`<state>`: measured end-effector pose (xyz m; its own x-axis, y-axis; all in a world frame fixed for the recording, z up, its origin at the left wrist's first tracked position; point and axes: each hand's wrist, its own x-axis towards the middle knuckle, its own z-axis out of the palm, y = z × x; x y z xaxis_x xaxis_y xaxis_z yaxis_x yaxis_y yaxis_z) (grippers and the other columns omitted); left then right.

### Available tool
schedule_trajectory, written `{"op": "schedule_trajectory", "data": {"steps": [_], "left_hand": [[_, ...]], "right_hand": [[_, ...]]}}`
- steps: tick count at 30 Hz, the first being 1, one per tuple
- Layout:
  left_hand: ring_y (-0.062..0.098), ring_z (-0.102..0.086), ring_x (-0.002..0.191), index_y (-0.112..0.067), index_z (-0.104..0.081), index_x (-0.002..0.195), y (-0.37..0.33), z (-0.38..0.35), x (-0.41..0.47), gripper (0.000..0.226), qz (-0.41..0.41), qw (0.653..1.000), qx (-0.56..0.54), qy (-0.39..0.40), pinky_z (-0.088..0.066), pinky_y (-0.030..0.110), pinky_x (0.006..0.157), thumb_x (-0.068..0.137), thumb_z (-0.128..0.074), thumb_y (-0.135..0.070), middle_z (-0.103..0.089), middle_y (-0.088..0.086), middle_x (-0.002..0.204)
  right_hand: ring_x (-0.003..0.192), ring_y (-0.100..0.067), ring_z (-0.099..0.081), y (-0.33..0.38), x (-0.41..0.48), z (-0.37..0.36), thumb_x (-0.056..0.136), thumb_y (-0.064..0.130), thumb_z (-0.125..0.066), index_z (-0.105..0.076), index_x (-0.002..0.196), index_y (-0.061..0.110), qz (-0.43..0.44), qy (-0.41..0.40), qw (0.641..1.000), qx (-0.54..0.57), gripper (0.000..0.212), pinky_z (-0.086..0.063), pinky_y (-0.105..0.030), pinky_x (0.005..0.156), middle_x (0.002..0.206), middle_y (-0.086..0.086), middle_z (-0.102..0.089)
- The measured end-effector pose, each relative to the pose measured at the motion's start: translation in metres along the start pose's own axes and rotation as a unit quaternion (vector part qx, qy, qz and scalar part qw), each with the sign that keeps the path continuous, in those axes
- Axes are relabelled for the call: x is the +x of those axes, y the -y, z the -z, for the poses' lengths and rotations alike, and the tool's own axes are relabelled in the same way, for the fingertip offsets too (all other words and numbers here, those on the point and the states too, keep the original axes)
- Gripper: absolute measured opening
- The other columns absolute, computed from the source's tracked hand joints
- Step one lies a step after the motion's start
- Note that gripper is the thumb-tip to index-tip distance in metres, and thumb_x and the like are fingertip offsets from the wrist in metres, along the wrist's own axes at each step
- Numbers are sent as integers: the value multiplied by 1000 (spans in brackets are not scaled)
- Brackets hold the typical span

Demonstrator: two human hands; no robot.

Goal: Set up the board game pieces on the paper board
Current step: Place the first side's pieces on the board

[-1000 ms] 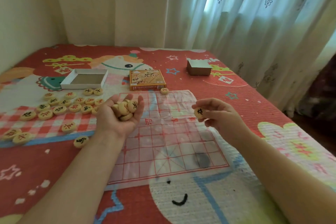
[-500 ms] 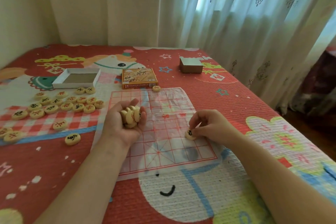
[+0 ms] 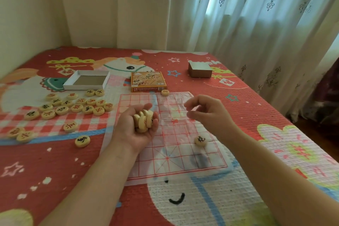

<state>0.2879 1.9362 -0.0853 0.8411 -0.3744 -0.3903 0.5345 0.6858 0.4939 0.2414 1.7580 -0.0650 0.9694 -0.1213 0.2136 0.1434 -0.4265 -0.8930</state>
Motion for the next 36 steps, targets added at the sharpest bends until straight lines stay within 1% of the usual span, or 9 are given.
{"op": "schedule_trajectory", "data": {"steps": [4,8,14,16,18,20,24,27,36], "left_hand": [[22,-58,66,-1,-58,87,-3,-1,-4,16,7,1000,-18,10,-55,26,49,87,-47,-12,-57,15,80],[21,-62,44,0,-57,71,-17,2,-9,26,9,998,-60,1,-53,24,42,89,-44,-14,-62,11,54],[27,-60,52,4,-55,76,-22,3,-8,32,38,990,-138,0,-53,28,39,92,-42,-20,-60,18,59],[31,-63,52,5,-53,71,-22,2,-8,33,41,989,-139,12,-56,36,45,90,-39,-18,-61,21,58],[35,-65,74,2,-54,70,-23,2,-8,31,45,992,-118,22,-58,47,57,90,-38,-16,-63,22,70],[35,-62,86,0,-59,82,-24,4,-6,26,61,993,-96,9,-58,45,54,91,-44,-18,-63,22,84],[25,-59,64,-3,-60,85,-23,8,-2,20,60,997,-32,-40,-49,23,34,88,-53,-22,-57,18,87],[16,-52,42,-6,-59,82,-24,9,1,17,44,997,12,-57,-40,14,29,87,-54,-21,-53,17,76],[10,-48,33,-8,-58,81,-16,3,9,14,58,991,115,-43,-35,8,30,86,-57,-21,-54,14,68]], "right_hand": [[75,-9,-59,31,12,-45,74,10,-71,-64,89,24,91,81,988,-91,22,-46,-15,63,94,8,-64],[86,-13,-58,33,16,-77,70,18,-76,-66,101,18,121,113,973,-161,33,-48,-26,76,98,2,-64],[79,-3,-52,22,23,-89,79,17,-66,-71,100,20,119,60,973,-189,22,-37,-7,67,88,9,-63],[76,-3,-58,20,27,-87,81,17,-66,-73,95,21,89,32,983,-155,16,-41,-7,66,84,9,-69],[76,-6,-63,19,30,-83,80,15,-68,-72,82,25,44,11,996,-77,11,-49,-15,69,78,10,-69],[73,-9,-65,20,32,-80,78,12,-70,-70,73,24,-1,-6,1000,18,13,-52,-21,69,72,8,-68],[55,-8,-53,25,33,-73,83,8,-64,-69,71,15,-89,-26,987,134,15,-41,-13,46,65,3,-63],[54,-11,-50,26,34,-68,85,4,-61,-69,79,9,-140,-15,973,185,10,-39,-18,44,68,-3,-63],[49,-10,-51,22,38,-57,81,-6,-62,-65,84,3,-190,-7,952,239,10,-40,-19,42,67,-9,-61]]}}
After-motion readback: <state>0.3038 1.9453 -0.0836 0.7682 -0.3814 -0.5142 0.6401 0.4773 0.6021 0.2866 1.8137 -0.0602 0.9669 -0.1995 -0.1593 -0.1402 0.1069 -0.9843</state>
